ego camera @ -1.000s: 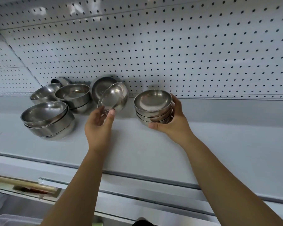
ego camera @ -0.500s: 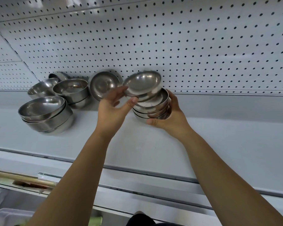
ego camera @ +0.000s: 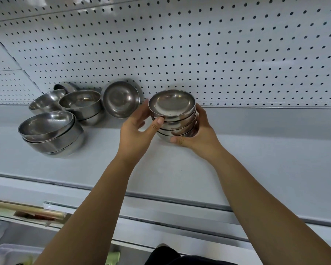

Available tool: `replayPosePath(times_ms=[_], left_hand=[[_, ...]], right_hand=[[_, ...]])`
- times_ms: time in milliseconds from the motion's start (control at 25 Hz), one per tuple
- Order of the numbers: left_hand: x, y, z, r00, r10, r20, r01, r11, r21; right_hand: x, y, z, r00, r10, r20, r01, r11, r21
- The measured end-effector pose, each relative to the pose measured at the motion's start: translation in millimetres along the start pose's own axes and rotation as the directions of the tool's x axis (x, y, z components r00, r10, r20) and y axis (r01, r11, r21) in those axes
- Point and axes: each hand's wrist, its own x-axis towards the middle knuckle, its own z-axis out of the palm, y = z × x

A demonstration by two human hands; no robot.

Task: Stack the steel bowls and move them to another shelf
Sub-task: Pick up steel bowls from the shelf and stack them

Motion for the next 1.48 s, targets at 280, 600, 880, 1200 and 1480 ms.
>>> replayPosePath(times_ms=[280, 600, 880, 1200, 1480], left_hand=[[16, -29, -32, 0.921, -0.064, -0.384, 0.173, 0.95, 0.258], [60, -72, -68, 0.927, -0.213, -0.31, 0.331, 0.853, 0.404], [60, -79, -70, 0.947, -0.166, -0.274, 0.262, 0.894, 0.363], [44, -71, -64, 0.965, -0.095, -0.246, 0.197, 0.88, 0.433], [32, -54, -84, 0.922, -0.049, -0.384, 0.203, 0.905, 0.373]], right_hand=[[1, 5, 2, 0.999, 0.032, -0.022, -0.032, 0.999, 0.005], [2, 4, 5, 0.999, 0.033, -0.036, -0.034, 0.999, -0.004], [2, 3, 4, 0.998, 0.045, -0.044, -0.045, 0.999, -0.011], [2, 3, 4, 0.998, 0.041, -0.041, -0.042, 0.999, -0.019], [-2, -7, 3, 0.998, 0.053, -0.032, -0.055, 0.997, -0.05]])
